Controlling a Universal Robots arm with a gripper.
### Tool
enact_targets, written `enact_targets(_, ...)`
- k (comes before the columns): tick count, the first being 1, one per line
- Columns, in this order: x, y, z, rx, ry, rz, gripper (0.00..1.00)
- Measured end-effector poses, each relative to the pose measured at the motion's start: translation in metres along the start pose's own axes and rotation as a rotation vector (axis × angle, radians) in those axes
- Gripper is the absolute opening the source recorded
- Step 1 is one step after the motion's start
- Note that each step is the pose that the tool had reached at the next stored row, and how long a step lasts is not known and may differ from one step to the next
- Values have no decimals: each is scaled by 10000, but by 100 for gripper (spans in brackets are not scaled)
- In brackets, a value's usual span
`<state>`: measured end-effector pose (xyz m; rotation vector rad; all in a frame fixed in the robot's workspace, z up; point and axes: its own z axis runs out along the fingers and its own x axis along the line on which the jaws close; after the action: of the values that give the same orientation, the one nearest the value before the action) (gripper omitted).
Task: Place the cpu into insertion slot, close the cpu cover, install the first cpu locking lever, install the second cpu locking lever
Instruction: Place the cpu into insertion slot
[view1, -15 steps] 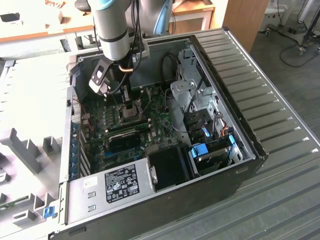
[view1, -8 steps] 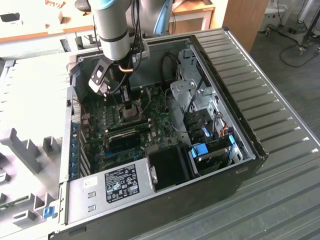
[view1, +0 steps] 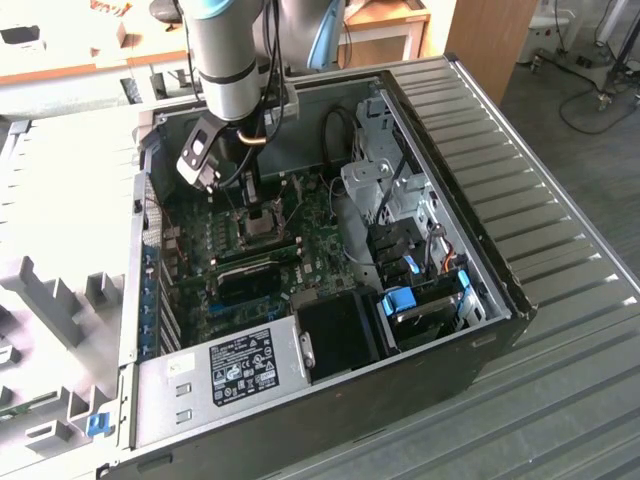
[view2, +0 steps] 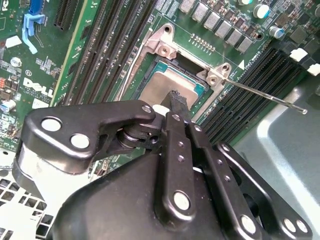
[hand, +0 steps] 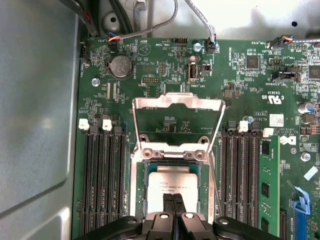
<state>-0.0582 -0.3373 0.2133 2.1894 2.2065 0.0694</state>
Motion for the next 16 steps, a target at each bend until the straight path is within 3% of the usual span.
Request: enact_targets(16,-3,27,73,1,-8,1,11)
